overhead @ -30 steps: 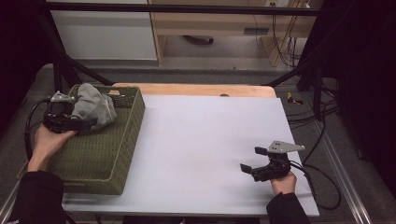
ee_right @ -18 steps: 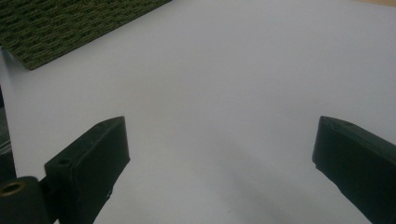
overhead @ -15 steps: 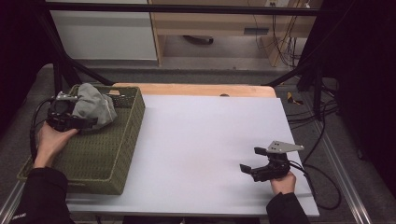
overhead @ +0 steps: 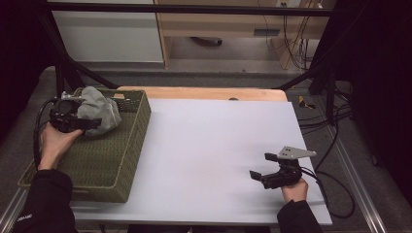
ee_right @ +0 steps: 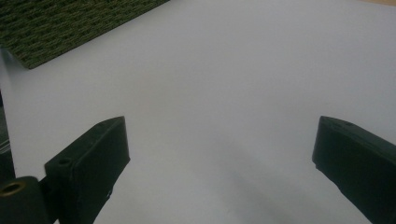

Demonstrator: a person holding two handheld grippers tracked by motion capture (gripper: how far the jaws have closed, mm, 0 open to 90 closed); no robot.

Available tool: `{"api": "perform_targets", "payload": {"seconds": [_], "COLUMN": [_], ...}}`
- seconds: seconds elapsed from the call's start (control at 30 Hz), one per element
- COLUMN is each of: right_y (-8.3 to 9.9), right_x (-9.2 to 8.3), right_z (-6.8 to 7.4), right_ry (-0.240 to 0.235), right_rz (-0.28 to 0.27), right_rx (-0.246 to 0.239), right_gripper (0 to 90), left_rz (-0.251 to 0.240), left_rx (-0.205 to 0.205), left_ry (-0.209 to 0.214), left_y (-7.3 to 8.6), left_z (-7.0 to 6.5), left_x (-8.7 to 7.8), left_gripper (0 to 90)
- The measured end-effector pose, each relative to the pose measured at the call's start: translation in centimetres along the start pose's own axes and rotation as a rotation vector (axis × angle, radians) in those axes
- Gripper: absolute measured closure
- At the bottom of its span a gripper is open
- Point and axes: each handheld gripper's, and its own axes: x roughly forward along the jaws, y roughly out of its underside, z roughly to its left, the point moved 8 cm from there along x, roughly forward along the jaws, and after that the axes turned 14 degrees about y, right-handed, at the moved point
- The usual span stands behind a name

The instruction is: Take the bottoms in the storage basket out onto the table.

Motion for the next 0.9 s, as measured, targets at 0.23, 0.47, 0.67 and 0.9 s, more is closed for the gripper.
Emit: {"api": "perform_targets", "payload": {"seconds": [0.23,0.47,0.67,0.9], "right_y": [0.1,0.1,0.1,0.1], "right_x": [0.0,0.0,0.0,0.1], "right_z": [0.0,0.0,0.0,-0.1], "right_ry": [0.003,-0.001,0.002,0.004], "right_rz": [0.004,0.005,0.007,0.01], "right_rx": [-0.001,-0.001,0.0,-0.003], "right_gripper": [4.4,4.4,4.5,4.5], "left_rz": [0.012,0.008,0.028,0.031], "left_rx": [-0.014,-0.042,-0.035,-0.047], "left_ry": [-0.015,-0.037,-0.038,-0.058], "left_y": [-0.1,0.1,0.4,0.5], "left_z": [0.8,1.9,2.5,3.2], "left_x": [0.8,1.5,2.2,3.0], "left_gripper": [3.5,4.9,6.4,8.6]}}
